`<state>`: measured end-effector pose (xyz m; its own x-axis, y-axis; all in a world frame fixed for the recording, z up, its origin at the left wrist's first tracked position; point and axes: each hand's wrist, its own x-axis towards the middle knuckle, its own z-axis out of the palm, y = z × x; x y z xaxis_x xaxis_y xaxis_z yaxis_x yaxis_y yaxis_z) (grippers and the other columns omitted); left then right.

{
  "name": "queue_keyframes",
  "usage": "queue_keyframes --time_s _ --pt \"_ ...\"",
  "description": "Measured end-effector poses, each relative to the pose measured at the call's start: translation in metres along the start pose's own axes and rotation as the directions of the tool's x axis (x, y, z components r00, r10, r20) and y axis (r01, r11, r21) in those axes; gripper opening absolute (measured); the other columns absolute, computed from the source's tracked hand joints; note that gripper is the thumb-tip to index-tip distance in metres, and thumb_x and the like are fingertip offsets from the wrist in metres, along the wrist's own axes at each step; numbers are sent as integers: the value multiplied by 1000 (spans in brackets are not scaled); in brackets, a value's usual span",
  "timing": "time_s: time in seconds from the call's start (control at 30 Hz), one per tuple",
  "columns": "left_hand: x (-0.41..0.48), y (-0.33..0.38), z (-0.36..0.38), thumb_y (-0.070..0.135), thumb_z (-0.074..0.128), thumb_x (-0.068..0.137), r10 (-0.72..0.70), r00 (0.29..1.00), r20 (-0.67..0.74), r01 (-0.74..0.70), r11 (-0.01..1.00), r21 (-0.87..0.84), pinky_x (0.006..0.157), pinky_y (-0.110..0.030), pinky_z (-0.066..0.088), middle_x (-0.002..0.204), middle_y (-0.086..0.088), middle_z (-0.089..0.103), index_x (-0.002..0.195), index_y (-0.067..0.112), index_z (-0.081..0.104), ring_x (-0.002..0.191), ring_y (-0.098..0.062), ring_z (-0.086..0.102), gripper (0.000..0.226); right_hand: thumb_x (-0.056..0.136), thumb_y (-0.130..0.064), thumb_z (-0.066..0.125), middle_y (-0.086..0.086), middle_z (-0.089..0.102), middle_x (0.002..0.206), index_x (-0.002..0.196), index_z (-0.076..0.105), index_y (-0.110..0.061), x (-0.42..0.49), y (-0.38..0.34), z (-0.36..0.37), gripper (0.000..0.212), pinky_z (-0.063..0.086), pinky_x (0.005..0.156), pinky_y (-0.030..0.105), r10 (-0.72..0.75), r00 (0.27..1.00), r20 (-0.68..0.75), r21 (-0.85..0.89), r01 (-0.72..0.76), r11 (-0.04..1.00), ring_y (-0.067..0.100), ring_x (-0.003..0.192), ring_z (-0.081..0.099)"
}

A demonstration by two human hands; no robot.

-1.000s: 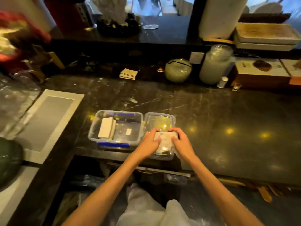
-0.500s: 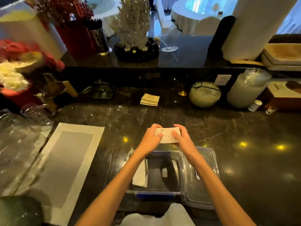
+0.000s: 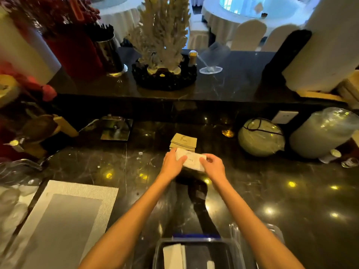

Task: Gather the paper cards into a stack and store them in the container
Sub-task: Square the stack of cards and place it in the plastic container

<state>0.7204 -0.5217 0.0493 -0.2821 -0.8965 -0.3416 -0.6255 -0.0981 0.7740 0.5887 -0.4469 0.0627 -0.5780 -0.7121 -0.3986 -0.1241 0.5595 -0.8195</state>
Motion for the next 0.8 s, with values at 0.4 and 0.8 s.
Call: queue_keyframes --time_s 0.4,0.8 --pt "182 -8 15 32 57 95 -139 990 -18 140 975 173 108 -44 39 140 -19 50 140 10 43 131 -38 45 52 97 -18 56 16 66 126 124 65 -6 178 -7 74 31 46 89 28 84 996 -31 -19 -84 996 30 117 62" --pt "195 -37 30 42 66 88 -337 939 64 324 933 156 109 -50 38 147 -19 35 145 18 31 136 -40 36 71 98 -29 51 9 62 136 138 55 -22 187 24 90 41 44 103 39 113 989 -98 -201 -131 971 32 127 55"
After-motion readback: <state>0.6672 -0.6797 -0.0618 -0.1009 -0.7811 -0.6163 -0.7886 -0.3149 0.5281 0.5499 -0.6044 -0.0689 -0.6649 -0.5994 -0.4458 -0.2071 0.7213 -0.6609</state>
